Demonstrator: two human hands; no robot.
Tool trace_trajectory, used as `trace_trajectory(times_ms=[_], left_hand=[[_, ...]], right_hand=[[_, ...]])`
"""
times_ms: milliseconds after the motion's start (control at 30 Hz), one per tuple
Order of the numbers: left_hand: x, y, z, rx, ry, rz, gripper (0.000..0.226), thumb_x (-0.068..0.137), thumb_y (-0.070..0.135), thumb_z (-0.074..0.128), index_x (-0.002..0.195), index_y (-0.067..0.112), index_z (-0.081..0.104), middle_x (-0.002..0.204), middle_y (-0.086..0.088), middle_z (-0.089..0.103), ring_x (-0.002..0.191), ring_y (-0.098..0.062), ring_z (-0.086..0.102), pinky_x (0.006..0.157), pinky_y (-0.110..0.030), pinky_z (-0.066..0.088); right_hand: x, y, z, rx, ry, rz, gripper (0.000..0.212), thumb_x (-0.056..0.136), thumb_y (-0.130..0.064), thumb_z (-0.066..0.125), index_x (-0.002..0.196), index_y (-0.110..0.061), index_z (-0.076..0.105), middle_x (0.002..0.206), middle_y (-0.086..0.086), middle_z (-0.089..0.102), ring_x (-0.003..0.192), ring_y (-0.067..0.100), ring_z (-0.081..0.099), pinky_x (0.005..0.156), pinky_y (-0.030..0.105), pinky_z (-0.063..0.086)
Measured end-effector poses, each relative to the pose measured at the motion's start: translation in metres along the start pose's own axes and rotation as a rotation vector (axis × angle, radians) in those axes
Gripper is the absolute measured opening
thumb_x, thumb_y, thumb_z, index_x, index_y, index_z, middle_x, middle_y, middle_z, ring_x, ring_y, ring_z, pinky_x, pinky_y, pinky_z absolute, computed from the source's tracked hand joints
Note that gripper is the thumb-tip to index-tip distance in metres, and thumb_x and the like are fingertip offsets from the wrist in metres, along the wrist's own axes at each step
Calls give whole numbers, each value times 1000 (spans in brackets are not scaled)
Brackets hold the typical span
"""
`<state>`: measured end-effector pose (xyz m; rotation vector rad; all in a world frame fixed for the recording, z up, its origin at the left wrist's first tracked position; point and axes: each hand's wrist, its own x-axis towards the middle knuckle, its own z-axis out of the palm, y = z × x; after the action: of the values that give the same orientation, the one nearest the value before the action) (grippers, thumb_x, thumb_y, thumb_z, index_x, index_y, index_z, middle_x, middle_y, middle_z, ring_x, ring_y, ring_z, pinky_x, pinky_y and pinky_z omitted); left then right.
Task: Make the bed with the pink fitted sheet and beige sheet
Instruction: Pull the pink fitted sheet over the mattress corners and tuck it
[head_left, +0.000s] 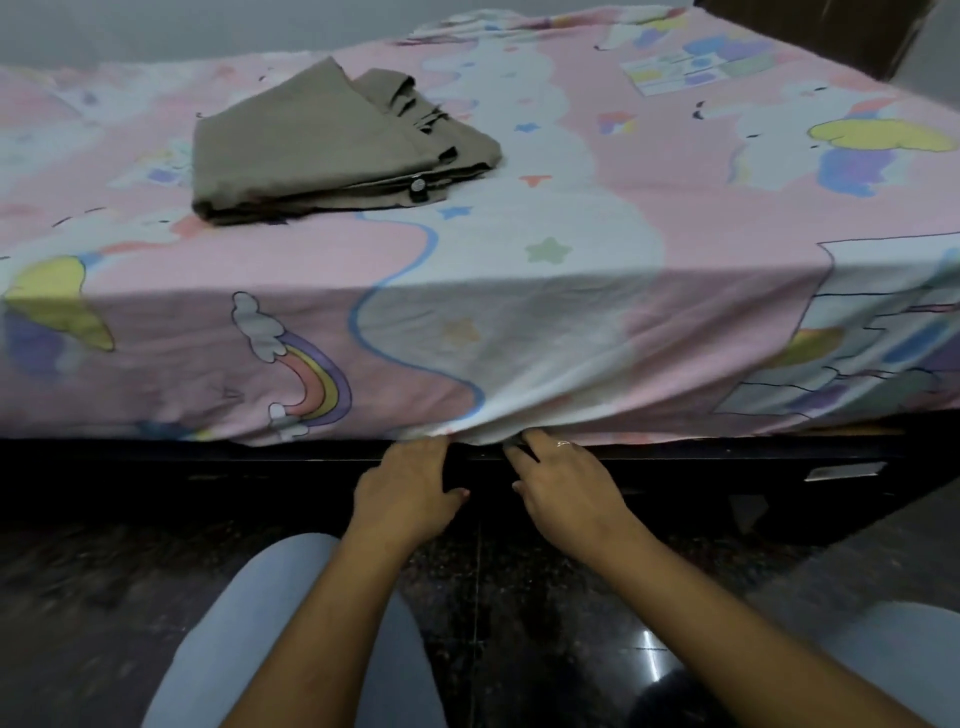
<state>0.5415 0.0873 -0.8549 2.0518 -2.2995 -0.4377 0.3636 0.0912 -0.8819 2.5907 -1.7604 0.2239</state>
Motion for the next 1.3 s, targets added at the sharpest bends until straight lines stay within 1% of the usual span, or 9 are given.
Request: trace_trajectory(times_ms=[133, 233, 400, 500, 600, 767, 1000, 1200, 1300], left_hand=[[2, 7, 11, 12, 2, 12, 71, 86, 55, 53, 143, 21, 28, 147, 2, 31, 137, -18, 27, 107, -40, 34], [3, 5, 16, 27, -12, 9, 75, 86, 59, 48, 145, 21, 23, 151, 1, 23, 141, -18, 21, 111, -43, 29], [11, 6, 29, 43, -72, -24, 78, 89, 62, 38, 150, 21, 12, 158, 2, 7, 146, -15, 2, 114, -50, 10], [15, 5, 40, 66, 48, -27, 67, 93, 56, 34, 148, 21, 18, 156, 1, 16, 145, -16, 7, 115, -49, 6], [16, 8, 50, 113, 238, -25, 60, 83, 51, 35, 128, 15, 51, 129, -6, 54, 125, -24, 38, 100, -44, 29], [26, 13, 56, 109, 393, 15, 46, 80, 44, 39, 82, 7, 67, 78, -12, 66, 77, -31, 61, 80, -40, 38], [38, 23, 44, 64, 200, -32, 82, 85, 65, 15, 83, 6, 72, 82, -13, 72, 82, -32, 66, 82, -37, 44], [44, 31, 40, 145, 189, -50, 66, 95, 57, 30, 92, 6, 72, 93, -12, 70, 90, -32, 65, 87, -35, 40], [39, 33, 37, 265, 172, -6, 42, 88, 25, 42, 65, 5, 71, 61, -13, 65, 54, -31, 63, 58, -31, 49]], right_hand=[[2, -14, 12, -22, 127, 67, 46, 54, -34, 85, 90, -12, 68, 81, 4, 62, 73, 23, 63, 67, 30, 54], [1, -20, 23, -23, 94, 157, 57, 58, -42, 81, 101, -7, 68, 92, 8, 67, 87, 26, 65, 83, 40, 54], [16, -10, 31, -7, 54, 222, 56, 79, -57, 39, 95, -13, 69, 87, 7, 69, 82, 27, 65, 81, 39, 50], [29, -10, 25, -10, -11, 259, 63, 79, -64, 33, 85, -13, 69, 80, 9, 69, 75, 30, 65, 74, 37, 49], [39, -5, 19, 18, -164, 283, 67, 80, -74, 42, 110, -18, 64, 111, 6, 67, 106, 27, 60, 90, 38, 41], [38, 11, 13, 114, -171, 167, 50, 82, -57, 56, 114, -19, 62, 114, 6, 67, 107, 26, 62, 86, 34, 46], [9, 41, 3, 182, 176, -52, 25, 84, -28, 60, 104, -22, 73, 92, -1, 74, 80, 20, 70, 57, 30, 55], [-16, 64, -3, 33, 248, 229, 8, 86, -19, 62, 84, -18, 70, 79, 4, 70, 72, 29, 65, 52, 31, 46], [-24, 71, -3, 36, 268, 396, 13, 85, -25, 63, 83, -15, 72, 78, 8, 70, 76, 31, 64, 60, 35, 46]])
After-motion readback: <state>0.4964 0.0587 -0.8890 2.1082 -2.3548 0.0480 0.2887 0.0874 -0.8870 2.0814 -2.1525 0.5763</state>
